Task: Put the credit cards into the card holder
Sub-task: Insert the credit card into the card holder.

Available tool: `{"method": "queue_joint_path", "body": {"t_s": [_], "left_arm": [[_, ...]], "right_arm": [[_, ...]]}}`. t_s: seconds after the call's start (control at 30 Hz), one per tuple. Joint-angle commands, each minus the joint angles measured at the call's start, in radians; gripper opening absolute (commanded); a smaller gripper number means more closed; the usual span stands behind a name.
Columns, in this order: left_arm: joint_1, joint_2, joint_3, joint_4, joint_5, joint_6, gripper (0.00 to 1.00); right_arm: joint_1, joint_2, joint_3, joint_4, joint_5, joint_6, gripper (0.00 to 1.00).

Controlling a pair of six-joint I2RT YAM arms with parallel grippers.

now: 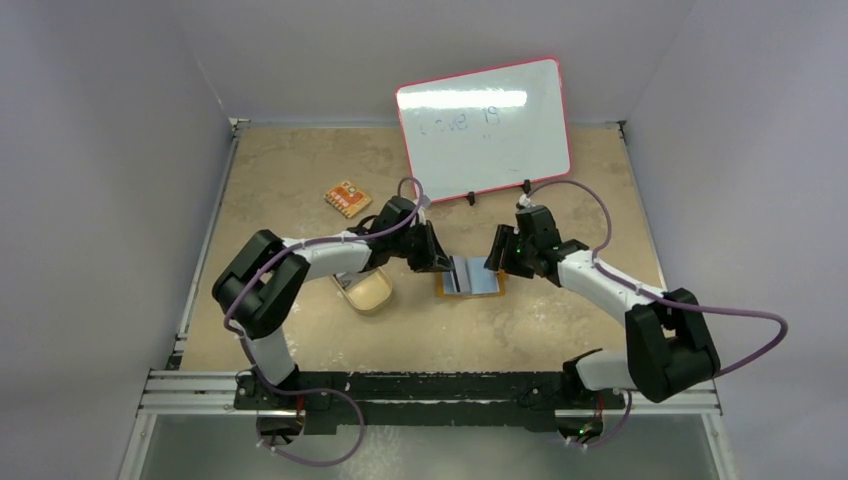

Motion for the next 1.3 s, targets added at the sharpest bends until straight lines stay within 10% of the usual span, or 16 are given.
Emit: {"method": "queue_joint_path", "body": {"t_s": [0.0, 1.27], "left_arm": [[0.003, 0.025, 0.039, 0.081, 0.077, 0.019, 0.0], [0.033, 0.174, 0.023, 0.199, 0.103, -0.08, 0.0]], "right_arm": [[0.002, -0.007, 0.05, -0.046, 0.051, -0.013, 0.61], [0.003, 0.099, -0.031, 0.092, 0.034, -0.02, 0.57]]}}
